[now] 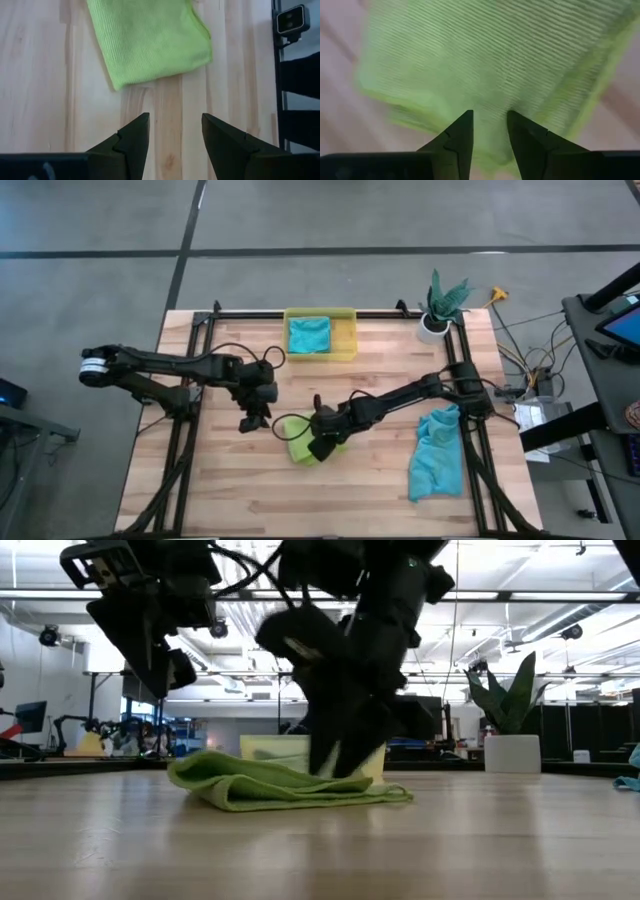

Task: Fold microfiber towels
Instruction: Fold the green microfiber cloth

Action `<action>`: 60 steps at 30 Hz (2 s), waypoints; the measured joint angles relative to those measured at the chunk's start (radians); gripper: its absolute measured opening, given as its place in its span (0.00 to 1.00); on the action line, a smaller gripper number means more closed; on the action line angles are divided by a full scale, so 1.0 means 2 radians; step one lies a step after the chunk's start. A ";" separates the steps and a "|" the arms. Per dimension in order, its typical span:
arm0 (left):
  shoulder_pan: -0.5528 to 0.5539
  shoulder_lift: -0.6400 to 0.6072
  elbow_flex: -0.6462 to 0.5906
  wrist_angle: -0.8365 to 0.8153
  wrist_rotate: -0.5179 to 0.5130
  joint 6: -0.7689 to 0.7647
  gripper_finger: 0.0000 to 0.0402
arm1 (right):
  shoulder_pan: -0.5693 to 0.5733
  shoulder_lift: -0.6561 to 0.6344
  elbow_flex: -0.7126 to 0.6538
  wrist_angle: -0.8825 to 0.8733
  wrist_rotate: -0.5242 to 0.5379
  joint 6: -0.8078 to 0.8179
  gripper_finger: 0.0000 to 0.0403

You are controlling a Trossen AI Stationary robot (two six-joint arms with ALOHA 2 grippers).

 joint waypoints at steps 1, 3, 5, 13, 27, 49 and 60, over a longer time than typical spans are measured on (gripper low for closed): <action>0.000 0.000 0.000 0.000 0.000 -0.004 0.41 | 0.000 -0.007 -0.005 0.019 -0.002 0.019 0.29; 0.000 0.000 0.000 0.001 -0.004 -0.013 0.41 | 0.002 -0.026 -0.012 0.048 -0.001 0.050 0.31; 0.000 0.000 0.000 0.002 -0.008 -0.017 0.41 | 0.003 -0.046 -0.018 0.053 0.001 0.077 0.34; 0.000 0.000 0.000 0.010 -0.009 -0.018 0.41 | 0.018 -0.127 -0.106 0.036 0.003 0.193 0.41; 0.000 -0.001 0.000 0.012 -0.009 -0.034 0.41 | 0.023 -0.164 -0.263 0.248 0.000 0.403 0.46; 0.000 -0.001 0.000 0.013 -0.009 -0.042 0.41 | 0.026 -0.072 -0.196 0.276 -0.054 0.475 0.40; 0.000 -0.001 0.000 0.012 -0.009 -0.038 0.41 | 0.026 -0.070 -0.184 0.241 -0.015 0.495 0.36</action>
